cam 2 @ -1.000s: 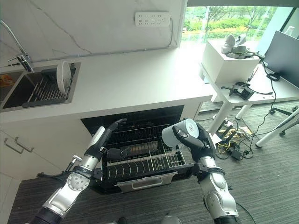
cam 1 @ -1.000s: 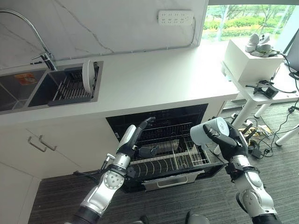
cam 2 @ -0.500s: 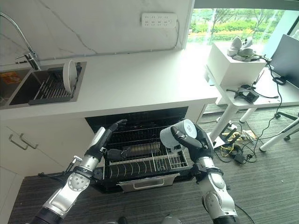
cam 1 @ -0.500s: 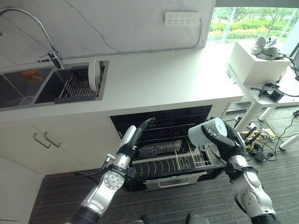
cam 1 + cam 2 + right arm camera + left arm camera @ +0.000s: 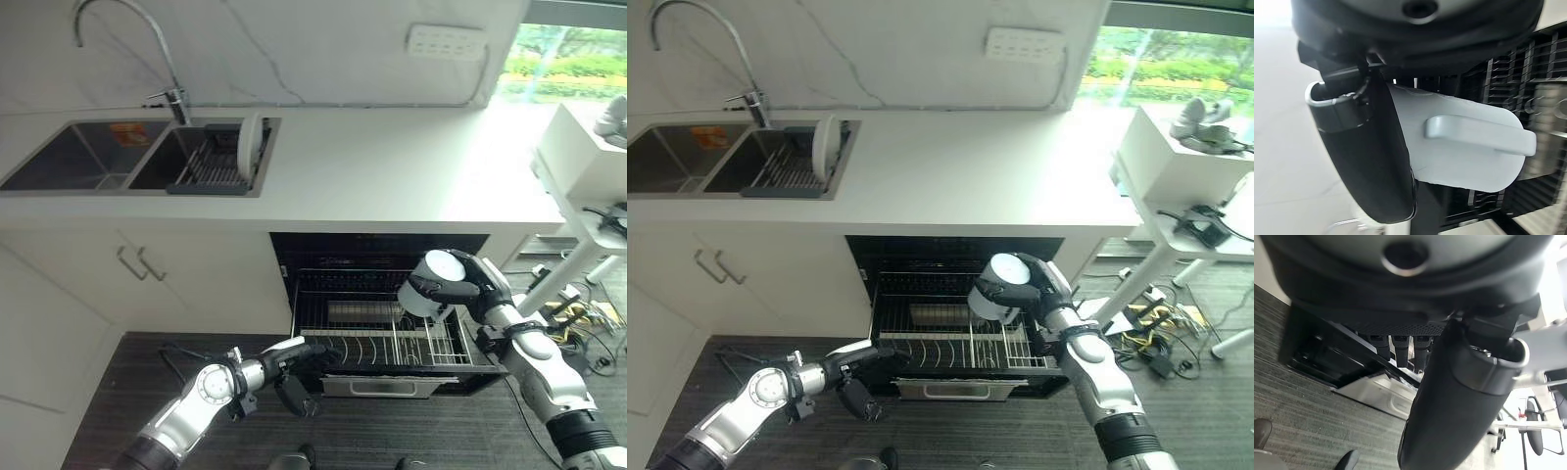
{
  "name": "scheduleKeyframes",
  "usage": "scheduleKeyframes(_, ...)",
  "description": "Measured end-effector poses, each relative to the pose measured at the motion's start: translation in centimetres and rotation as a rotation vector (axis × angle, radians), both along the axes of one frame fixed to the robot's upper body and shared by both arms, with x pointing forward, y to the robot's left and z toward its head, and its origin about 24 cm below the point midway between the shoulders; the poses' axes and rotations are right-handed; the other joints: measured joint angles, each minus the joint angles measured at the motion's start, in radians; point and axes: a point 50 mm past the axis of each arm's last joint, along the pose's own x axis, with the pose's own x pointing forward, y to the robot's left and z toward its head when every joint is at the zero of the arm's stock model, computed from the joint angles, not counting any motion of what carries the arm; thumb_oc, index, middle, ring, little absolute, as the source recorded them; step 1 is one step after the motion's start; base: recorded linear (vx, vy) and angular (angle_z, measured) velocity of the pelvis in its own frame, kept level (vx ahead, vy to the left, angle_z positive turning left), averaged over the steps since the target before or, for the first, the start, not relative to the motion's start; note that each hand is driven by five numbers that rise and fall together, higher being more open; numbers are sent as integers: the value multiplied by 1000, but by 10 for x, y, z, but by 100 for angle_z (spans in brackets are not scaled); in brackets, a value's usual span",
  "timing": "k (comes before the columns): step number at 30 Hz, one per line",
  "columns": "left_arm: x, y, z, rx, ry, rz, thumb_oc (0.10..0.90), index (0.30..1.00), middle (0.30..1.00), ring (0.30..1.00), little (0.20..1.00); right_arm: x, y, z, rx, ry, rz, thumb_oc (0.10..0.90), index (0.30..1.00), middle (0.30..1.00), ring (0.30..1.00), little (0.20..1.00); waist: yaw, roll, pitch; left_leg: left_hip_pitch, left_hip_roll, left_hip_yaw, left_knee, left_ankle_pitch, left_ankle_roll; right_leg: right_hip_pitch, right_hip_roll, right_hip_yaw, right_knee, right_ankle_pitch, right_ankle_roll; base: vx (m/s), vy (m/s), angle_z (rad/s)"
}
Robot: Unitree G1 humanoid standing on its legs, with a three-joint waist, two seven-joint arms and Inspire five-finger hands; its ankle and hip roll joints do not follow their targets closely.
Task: Place the dishes in the dishwasher.
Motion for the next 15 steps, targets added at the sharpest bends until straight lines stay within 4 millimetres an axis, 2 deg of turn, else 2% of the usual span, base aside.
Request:
scheduleKeyframes(4, 7, 11, 15, 49, -19, -27, 800, 900, 900, 900, 900, 7, -18, -8, -17, 62, -78, 400, 300, 300, 300, 300, 20, 20, 22, -21, -5, -30, -1, 15, -2, 3, 0, -28, 0, -5, 2, -13, -45, 27)
scheduleKeyframes(6, 11, 16, 23, 70, -40, -34, 800, 900, 900, 900, 900, 7, -33, -15, -34, 112, -136, 400, 300, 300, 300, 300, 31, 31, 39, -37, -7, -46, -3, 23, -3, 3, 0, -48, 0, -7, 0, 12, -43, 38)
scheduleKeyframes(8, 11, 22, 32, 103, -46, -64, 800, 900, 900, 900, 900, 5, -50, -21, -56, 165, -193, 400, 300, 300, 300, 300, 60, 36, 60, -48, -7, -46, -2, 25, -1, 3, -3, -56, 1, -9, -1, 19, -29, 27)
scheduleKeyframes(11, 17, 33, 43, 163, -57, -80, 800, 900, 900, 900, 900, 9, -58, -20, -88, 187, -221, 400, 300, 300, 300, 300, 63, 40, 89, -55, -16, -48, 1, 31, 2, 3, -8, -55, 1, -9, -1, 7, -11, 12)
scheduleKeyframes(15, 29, 33, 62, 189, -123, -113, 800, 900, 900, 900, 900, 16, -68, -15, -86, 200, -253, 400, 300, 300, 300, 300, 61, 57, 105, -68, -27, -72, 2, 39, 2, 2, -8, -53, -6, -11, 2, -46, -33, 19)
